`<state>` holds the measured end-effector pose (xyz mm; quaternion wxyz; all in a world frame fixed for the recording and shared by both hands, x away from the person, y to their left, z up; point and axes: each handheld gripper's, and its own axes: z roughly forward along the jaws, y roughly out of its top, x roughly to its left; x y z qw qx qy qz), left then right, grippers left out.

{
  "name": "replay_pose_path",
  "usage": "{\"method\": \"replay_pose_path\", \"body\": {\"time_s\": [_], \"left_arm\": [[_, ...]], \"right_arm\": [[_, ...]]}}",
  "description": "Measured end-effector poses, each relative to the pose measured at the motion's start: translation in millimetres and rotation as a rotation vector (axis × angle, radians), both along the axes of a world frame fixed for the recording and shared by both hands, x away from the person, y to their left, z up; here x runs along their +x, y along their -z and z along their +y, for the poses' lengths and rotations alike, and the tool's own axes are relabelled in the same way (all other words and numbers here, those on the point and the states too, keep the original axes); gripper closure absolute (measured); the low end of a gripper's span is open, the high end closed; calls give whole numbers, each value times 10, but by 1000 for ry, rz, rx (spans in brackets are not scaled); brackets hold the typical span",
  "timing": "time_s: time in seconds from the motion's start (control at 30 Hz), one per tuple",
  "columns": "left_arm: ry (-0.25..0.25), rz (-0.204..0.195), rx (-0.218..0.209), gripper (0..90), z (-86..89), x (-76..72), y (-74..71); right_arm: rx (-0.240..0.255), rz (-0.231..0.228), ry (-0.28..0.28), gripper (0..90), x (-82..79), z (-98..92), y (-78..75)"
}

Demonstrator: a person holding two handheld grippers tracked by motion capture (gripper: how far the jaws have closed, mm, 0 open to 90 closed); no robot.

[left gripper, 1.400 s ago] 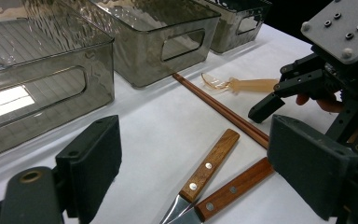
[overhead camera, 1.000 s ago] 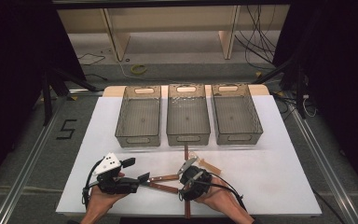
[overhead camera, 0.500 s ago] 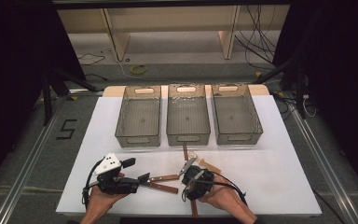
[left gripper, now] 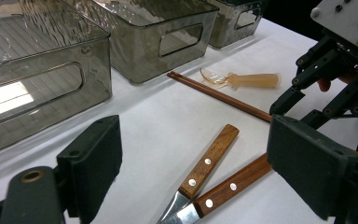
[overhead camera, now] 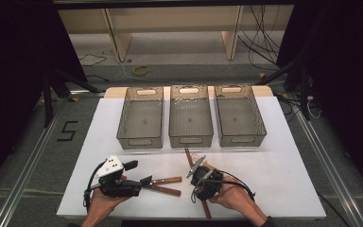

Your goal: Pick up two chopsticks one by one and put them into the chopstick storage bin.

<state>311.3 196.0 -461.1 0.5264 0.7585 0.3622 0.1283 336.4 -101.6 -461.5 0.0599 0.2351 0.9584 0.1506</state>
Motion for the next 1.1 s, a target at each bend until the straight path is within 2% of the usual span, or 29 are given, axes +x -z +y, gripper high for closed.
{"method": "replay_pose_path", "body": {"time_s": [0.07,0.1,0.17,0.27,0.3,0.37,0.53,0.83,1.1], "left_arm": [[1,0,1,175,-1,-1,0],[1,0,1,175,-2,-1,0],[1,-2,6,176,-4,-3,1],[3,-3,9,176,-7,-1,3],[4,-3,11,176,-8,-2,2],[4,-4,12,176,-8,-1,1],[4,-5,12,176,-7,-2,0],[5,-5,12,176,-8,-1,0],[6,-6,13,176,-10,-2,-2]], "right_arm": [[-2,3,0,632,11,-6,-1],[-23,-2,-6,638,0,4,-8],[-35,-2,-6,646,3,-4,-14],[-36,6,4,642,21,-24,-12],[-65,2,25,667,45,-57,4],[-50,20,25,673,59,-81,10],[-51,28,9,728,53,-71,6],[-32,50,26,777,85,-102,1],[-27,62,41,786,87,-104,-7]]}}
